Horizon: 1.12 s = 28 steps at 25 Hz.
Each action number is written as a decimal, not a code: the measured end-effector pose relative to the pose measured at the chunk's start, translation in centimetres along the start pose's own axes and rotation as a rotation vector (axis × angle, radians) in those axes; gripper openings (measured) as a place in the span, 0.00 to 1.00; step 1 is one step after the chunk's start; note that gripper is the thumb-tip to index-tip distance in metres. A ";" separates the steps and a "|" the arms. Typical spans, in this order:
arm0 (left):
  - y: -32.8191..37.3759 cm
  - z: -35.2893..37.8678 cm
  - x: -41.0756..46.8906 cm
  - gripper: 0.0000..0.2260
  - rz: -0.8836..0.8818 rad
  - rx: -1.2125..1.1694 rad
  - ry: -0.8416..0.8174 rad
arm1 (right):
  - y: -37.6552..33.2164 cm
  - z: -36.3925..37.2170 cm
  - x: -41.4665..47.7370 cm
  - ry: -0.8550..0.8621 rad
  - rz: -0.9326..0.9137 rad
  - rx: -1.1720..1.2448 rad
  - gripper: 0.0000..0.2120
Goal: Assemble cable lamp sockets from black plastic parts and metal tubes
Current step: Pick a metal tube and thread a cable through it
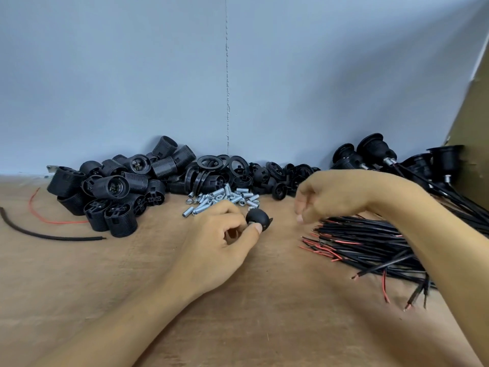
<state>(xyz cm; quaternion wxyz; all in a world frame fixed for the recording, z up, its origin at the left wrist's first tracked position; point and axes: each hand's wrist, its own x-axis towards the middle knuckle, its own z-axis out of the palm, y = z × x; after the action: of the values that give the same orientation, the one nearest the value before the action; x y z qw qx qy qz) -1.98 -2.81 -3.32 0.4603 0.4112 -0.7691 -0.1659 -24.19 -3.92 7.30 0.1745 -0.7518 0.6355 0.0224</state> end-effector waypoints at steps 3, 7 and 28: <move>-0.2 0.1 0.1 0.18 -0.022 0.024 0.012 | -0.1 0.6 0.0 -0.165 0.101 -0.169 0.12; -0.2 0.1 0.0 0.16 -0.062 0.029 -0.006 | -0.2 1.2 0.5 -0.141 0.039 -0.158 0.05; -0.3 -0.4 1.0 0.14 -0.537 -0.613 0.003 | -0.5 2.6 1.7 -0.067 -0.007 -0.073 0.12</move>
<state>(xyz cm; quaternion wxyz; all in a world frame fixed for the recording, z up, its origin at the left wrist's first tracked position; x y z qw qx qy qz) -1.69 -3.70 -2.76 0.5028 0.4415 -0.5485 -0.5014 -22.86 -4.74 4.54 0.1682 -0.7587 0.6255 0.0699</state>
